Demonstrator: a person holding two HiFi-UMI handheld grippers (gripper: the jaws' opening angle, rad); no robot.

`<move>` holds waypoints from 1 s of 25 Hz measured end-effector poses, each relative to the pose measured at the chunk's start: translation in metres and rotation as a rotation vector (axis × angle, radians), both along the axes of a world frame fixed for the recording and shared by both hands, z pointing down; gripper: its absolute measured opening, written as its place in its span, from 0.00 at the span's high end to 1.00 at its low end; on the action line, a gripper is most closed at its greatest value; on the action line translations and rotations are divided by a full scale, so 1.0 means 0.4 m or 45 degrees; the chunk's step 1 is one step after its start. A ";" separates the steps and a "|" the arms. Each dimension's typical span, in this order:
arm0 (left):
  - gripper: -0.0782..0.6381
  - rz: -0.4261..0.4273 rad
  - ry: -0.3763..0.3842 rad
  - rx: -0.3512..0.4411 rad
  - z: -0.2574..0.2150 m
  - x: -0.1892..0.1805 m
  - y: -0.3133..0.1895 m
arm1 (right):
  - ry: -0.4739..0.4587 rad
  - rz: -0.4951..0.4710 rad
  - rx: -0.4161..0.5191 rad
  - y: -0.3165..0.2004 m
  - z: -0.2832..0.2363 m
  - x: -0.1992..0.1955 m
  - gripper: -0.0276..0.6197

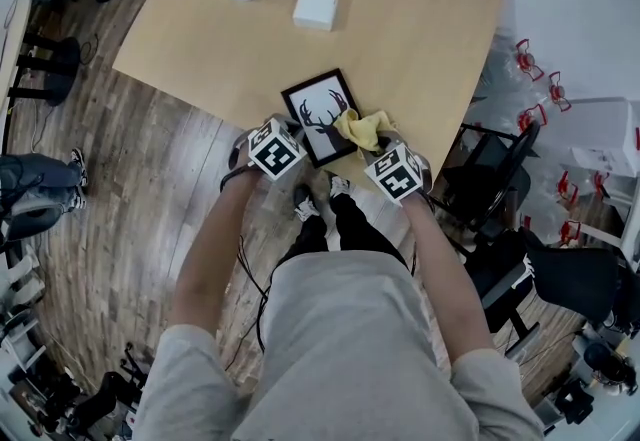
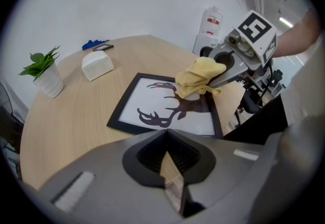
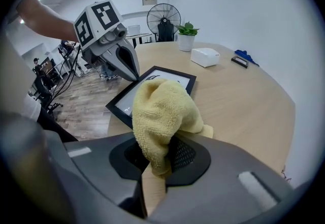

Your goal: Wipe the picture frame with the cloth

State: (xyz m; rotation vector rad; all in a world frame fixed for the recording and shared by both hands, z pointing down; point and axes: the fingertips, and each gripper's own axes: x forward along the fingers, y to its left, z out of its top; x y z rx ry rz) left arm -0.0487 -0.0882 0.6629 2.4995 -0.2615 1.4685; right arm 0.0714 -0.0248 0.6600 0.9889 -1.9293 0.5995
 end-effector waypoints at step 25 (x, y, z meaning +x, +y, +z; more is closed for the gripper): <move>0.82 -0.041 0.013 -0.023 0.000 -0.008 0.000 | 0.003 0.034 -0.035 -0.078 -0.006 0.017 0.88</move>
